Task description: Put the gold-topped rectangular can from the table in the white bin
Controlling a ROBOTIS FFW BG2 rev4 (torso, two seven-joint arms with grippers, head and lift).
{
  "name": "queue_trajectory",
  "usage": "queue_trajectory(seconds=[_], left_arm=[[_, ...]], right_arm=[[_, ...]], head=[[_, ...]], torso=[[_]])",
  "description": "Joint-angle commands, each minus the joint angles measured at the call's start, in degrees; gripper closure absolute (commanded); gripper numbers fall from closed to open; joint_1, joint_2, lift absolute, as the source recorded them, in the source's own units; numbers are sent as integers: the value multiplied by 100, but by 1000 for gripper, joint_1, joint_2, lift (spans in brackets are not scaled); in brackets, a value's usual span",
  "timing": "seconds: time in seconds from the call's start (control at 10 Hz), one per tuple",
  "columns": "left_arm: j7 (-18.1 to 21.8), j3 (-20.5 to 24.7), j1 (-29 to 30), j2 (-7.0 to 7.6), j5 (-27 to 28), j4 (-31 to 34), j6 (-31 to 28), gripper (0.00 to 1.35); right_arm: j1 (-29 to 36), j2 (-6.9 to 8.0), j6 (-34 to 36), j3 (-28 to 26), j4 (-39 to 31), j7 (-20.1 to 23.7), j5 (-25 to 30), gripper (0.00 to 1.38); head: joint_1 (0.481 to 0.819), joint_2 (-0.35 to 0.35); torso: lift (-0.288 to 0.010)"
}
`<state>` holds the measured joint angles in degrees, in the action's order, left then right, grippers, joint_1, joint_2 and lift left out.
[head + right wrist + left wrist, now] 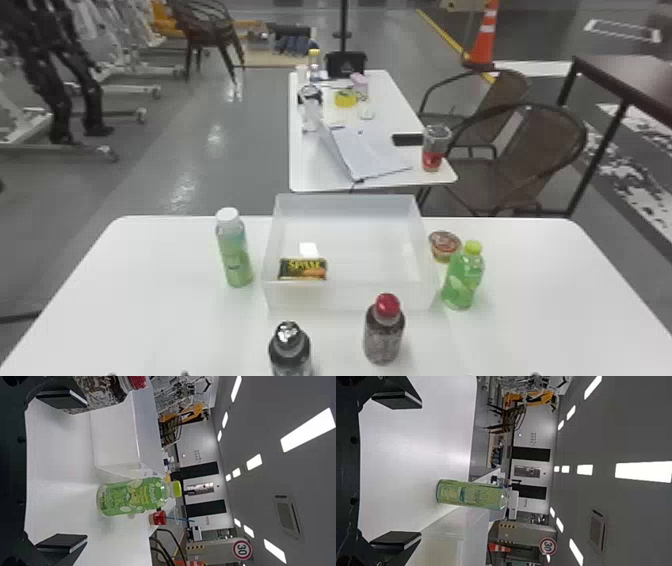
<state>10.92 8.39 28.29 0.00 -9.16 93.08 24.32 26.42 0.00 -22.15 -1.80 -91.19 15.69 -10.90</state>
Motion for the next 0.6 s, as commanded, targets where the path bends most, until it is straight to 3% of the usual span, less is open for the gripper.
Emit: queue_trajectory(seconds=[0.0, 0.5], left_arm=[[7, -13, 1, -15, -42, 0, -24, 139], [-2, -119, -8, -15, -165, 0, -165, 139]], right_arm=[[4, 5, 0, 4, -4, -5, 0, 107], [13, 5, 0, 4, -4, -5, -53, 295]], head=[[549, 0], [549, 0]], torso=[[-100], [-100]])
